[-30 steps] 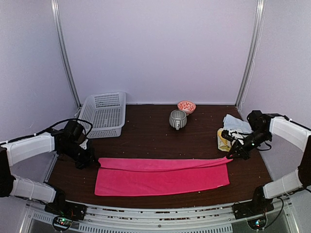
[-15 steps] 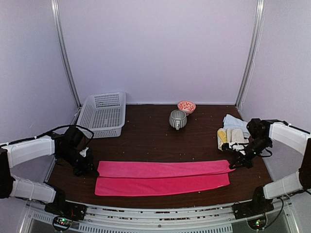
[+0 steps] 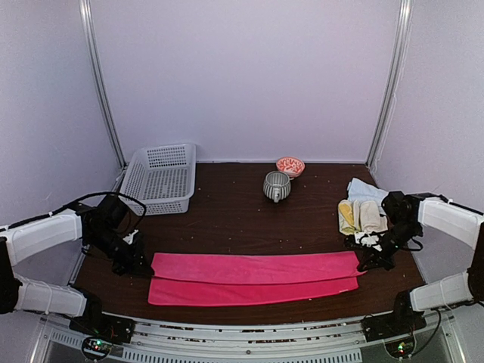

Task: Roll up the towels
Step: Fold the towel at the center of the board.

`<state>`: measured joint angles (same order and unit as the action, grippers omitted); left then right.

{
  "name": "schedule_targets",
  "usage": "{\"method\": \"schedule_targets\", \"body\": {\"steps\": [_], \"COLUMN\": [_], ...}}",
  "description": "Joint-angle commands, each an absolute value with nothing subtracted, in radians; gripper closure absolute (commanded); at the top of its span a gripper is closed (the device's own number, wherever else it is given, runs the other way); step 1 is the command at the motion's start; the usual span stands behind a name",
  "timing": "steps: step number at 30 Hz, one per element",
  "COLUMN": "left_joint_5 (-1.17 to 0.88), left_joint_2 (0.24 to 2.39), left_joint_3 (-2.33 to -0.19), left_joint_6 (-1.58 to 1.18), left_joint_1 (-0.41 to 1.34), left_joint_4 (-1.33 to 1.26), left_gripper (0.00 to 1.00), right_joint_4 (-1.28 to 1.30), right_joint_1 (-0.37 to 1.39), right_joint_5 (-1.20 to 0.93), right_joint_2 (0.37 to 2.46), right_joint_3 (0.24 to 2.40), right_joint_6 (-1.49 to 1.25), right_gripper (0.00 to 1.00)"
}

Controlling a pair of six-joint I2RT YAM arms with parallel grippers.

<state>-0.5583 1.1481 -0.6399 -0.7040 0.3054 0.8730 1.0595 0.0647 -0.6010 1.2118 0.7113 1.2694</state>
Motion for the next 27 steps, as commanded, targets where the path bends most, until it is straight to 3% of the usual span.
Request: {"method": "schedule_targets", "body": {"steps": [1, 27], "left_joint_5": [-0.556, -0.556], "left_joint_2": [1.127, 1.158], "left_joint_3": [-0.65, -0.549], "left_joint_6": [-0.674, -0.633], "left_joint_1": [0.298, 0.299], "left_joint_4": [0.94, 0.927], "left_gripper": [1.0, 1.0], "right_joint_4": [1.019, 0.937], "right_joint_1": [0.085, 0.308], "right_joint_5": [-0.547, -0.454], "right_joint_2": [1.218, 1.233], "right_joint_3": [0.695, 0.618], "right_joint_6": [1.299, 1.282], "right_gripper": [1.0, 0.97]}}
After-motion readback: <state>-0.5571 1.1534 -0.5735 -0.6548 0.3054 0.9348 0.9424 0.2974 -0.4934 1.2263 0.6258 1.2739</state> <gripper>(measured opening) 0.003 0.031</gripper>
